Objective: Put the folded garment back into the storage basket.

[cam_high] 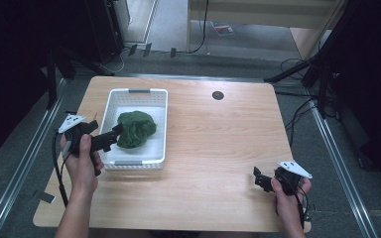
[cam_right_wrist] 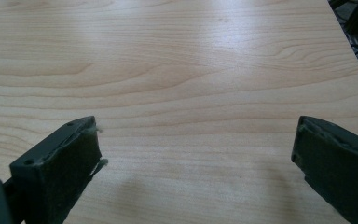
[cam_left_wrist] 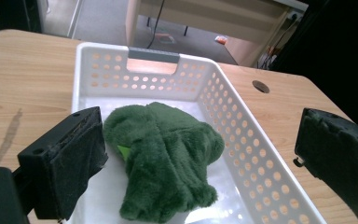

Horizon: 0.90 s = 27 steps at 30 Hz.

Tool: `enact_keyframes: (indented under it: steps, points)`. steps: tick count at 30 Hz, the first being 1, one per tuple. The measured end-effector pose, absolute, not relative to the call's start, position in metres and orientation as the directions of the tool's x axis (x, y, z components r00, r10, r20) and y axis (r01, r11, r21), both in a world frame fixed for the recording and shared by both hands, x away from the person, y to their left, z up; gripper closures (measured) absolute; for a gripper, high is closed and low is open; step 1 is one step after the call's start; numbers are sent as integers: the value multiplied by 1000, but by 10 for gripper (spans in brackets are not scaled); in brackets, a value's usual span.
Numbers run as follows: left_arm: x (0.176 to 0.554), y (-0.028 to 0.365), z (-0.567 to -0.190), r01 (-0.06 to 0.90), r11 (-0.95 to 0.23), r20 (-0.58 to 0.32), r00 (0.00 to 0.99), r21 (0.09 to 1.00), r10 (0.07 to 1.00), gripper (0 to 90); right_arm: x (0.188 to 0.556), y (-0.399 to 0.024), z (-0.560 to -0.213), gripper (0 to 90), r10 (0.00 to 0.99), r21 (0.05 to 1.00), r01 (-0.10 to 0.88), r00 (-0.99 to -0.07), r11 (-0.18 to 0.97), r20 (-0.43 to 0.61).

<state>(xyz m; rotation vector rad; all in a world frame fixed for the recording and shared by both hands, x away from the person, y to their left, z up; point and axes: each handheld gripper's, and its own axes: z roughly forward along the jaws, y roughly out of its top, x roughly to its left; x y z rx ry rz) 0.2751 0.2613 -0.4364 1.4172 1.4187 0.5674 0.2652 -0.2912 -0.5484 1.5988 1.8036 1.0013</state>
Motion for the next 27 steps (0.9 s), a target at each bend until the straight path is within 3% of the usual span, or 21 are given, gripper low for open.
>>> enact_keyframes:
  steps: [16, 27]
  points:
    - [233, 296, -447, 380, 229, -313, 175, 896, 933, 23, 265, -291, -548, 13, 983, 805, 593, -161, 26, 87]
    - [205, 315, -475, 361, 204, -274, 156, 910, 949, 23, 265, -291, -548, 13, 983, 805, 593, -162, 31, 81]
